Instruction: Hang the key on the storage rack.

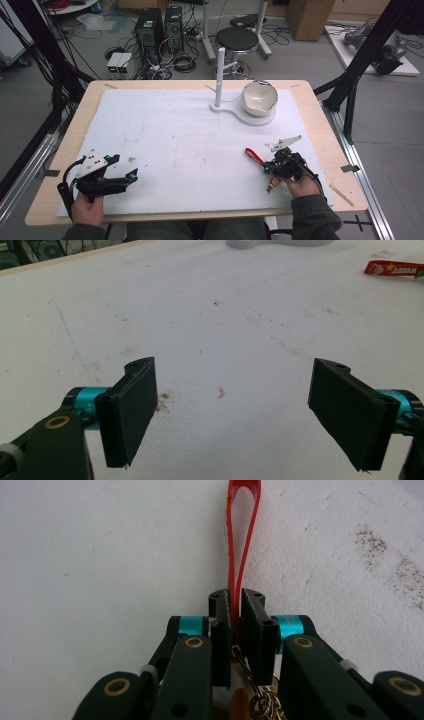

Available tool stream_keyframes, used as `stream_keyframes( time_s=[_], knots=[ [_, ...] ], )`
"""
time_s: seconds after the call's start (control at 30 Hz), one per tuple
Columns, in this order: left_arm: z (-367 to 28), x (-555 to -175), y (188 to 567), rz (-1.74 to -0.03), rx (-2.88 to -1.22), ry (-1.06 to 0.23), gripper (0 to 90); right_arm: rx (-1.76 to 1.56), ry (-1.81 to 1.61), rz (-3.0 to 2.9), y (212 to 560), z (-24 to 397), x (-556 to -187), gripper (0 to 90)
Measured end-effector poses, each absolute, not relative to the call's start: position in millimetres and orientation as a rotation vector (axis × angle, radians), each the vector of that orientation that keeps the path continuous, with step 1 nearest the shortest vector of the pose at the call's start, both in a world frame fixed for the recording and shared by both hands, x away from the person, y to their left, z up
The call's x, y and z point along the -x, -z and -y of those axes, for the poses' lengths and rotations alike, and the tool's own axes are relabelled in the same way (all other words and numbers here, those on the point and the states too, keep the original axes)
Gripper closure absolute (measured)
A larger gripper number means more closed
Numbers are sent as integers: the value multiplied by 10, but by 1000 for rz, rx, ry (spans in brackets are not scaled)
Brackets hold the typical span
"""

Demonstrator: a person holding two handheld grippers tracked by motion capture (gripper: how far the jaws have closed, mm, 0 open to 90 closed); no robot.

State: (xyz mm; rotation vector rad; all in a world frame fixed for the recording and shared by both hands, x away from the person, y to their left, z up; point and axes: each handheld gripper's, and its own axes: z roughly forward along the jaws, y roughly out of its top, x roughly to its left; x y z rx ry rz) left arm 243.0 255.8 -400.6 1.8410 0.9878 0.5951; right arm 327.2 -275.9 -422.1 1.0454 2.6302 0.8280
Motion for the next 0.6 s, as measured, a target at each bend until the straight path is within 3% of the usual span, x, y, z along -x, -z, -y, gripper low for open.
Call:
stream_keyframes(
  time_s=[0.6],
  knots=[
    [-2559, -2428, 4003, -987, -1840, -597, 203, -1022, -869, -2612, 4169, 2763, -3243, 825]
  ],
)
